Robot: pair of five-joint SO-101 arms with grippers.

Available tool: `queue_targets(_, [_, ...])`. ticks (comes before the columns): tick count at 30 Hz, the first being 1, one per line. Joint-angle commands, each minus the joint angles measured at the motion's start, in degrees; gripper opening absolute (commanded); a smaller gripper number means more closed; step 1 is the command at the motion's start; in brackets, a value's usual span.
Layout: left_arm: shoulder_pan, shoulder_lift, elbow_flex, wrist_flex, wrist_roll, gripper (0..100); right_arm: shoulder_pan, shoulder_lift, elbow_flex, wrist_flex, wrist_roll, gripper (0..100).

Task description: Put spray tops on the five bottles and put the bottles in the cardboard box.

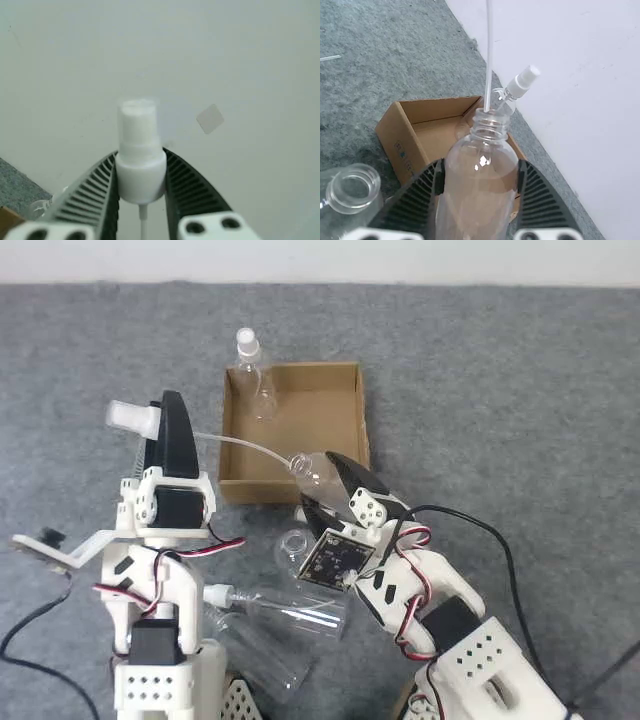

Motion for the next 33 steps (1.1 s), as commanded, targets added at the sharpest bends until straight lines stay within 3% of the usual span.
queue_targets(1, [0.44, -0.35, -0.48, -1.67, -0.62, 1, -0.48, -1.63, -0.44, -1.45, 0.35, 5.4])
queue_targets(22, [16.97, -0.53, 5.49, -1.76, -14.24, 1, -0.22, -1.63, -0.44, -1.45, 0.26, 5.4])
queue_targets(33, [20.13, -0.44, 6.2, -1.58, -15.74, 1, -0.22, -1.71, -0.53, -1.45, 0.26, 5.4])
